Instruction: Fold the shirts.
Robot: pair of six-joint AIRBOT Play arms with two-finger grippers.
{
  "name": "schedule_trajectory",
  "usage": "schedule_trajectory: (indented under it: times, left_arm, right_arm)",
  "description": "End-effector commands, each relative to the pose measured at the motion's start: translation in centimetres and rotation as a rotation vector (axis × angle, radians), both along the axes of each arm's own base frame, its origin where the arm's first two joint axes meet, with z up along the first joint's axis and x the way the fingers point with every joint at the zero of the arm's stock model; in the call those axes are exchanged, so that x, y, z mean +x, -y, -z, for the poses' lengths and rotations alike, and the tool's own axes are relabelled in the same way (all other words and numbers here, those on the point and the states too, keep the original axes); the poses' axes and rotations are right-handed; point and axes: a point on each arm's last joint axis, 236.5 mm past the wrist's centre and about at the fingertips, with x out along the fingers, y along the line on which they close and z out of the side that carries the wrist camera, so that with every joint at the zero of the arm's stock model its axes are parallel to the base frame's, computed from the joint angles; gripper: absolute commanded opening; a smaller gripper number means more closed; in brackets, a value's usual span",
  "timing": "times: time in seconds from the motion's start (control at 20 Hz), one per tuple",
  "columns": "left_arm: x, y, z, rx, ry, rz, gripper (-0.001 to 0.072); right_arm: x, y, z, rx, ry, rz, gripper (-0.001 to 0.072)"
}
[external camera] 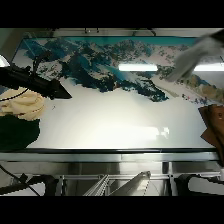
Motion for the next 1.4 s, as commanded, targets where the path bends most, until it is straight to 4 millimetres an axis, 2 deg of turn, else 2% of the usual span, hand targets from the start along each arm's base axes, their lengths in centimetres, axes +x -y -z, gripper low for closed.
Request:
schedule_trajectory:
  times: [0.0, 0.1, 0.15, 0.2, 0.35, 0.4, 0.55, 0.7, 0.8, 0.85, 0.95, 1.0, 1.1, 1.15, 1.2, 1.25, 1.3, 1.35]
  left_arm:
    - [-0.1, 0.0, 0.0, 0.0, -0.003, 0.005, 0.0014]
    - [-0.1, 0.0, 0.0, 0.0, -0.002, 0.005, 0.0014]
    - [-0.1, 0.0, 0.0, 0.0, -0.002, 0.005, 0.0014]
    - [-0.1, 0.0, 0.0, 0.0, -0.002, 0.004, 0.0014]
    - [0.2, 0.0, 0.0, 0.002, 0.006, -0.003, 0.0014]
    - [0.3, 0.0, 0.0, 0.003, 0.011, -0.008, 0.0014]
    - [0.3, 0.0, 0.0, 0.004, 0.012, -0.008, 0.0014]
    - [0.1, 0.0, 0.1, 0.004, 0.003, 0.0, 0.0014]
    - [0.1, 0.0, 0.0, 0.004, 0.004, -0.001, 0.0014]
    - [0.1, 0.0, 0.1, 0.004, 0.006, -0.002, 0.0014]
    - [0.2, 0.0, 0.0, 0.003, 0.006, -0.003, 0.0013]
    - [0.2, 0.0, 0.0, 0.004, 0.007, -0.003, 0.0012]
    - [0.2, 0.0, 0.0, 0.003, 0.01, -0.003, 0.0012]
    - [0.4, -0.1, -0.3, 0.006, 0.021, -0.004, 0.0012]
    - [0.8, -0.1, -0.9, 0.007, 0.048, 0.002, 0.0012]
    - [1.4, -0.2, -2.0, 0.011, 0.091, 0.014, 0.0012]
    - [2.1, -0.3, -3.3, 0.015, 0.137, 0.013, 0.0011]
    - [2.8, -0.5, -4.6, 0.017, 0.174, 0.005, 0.0011]
  right_arm:
    - [-6.7, 13.5, 0.4, -0.048, -0.12, 0.335, 0.0016]
    - [-11.2, 18.1, 2.7, -0.084, -0.241, 0.44, 0.0016]
    - [-13.9, 19.8, 4.1, -0.112, -0.334, 0.484, 0.0016]
    - [-17.4, 21.2, 6.1, -0.148, -0.472, 0.529, 0.0016]
    - [-28.7, 22.9, 11.2, -0.231, -0.949, 0.638, 0.0016]
    - [-31.1, 22.7, 12.5, -0.22, -1.039, 0.67, 0.0015]
    - [-33.9, 21.4, 16.6, -0.164, -1.109, 0.693, 0.0016]
    - [-35.8, 21.3, 18.4, -0.182, -1.18, 0.682, 0.0016]
    - [-36.5, 21.4, 18.7, -0.2, -1.209, 0.673, 0.0018]
    - [-36.6, 21.3, 18.8, -0.198, -1.212, 0.67, 0.0066]
    - [-36.6, 21.2, 18.8, -0.195, -1.215, 0.667, 0.0657]
    - [-36.7, 21.0, 18.8, -0.192, -1.22, 0.66, 0.0704]
    - [-36.0, 20.2, 18.9, -0.156, -1.203, 0.627, 0.0704]
    - [-34.9, 19.2, 19.1, -0.107, -1.172, 0.6, 0.0705]
    - [-32.8, 17.9, 19.2, -0.033, -1.1, 0.569, 0.0698]
    - [-29.9, 16.5, 18.9, 0.05, -1.0, 0.527, 0.0539]
    - [-26.2, 14.7, 18.1, 0.125, -0.864, 0.449, 0.01]
    - [-22.7, 12.8, 16.8, 0.187, -0.743, 0.377, 0.0019]
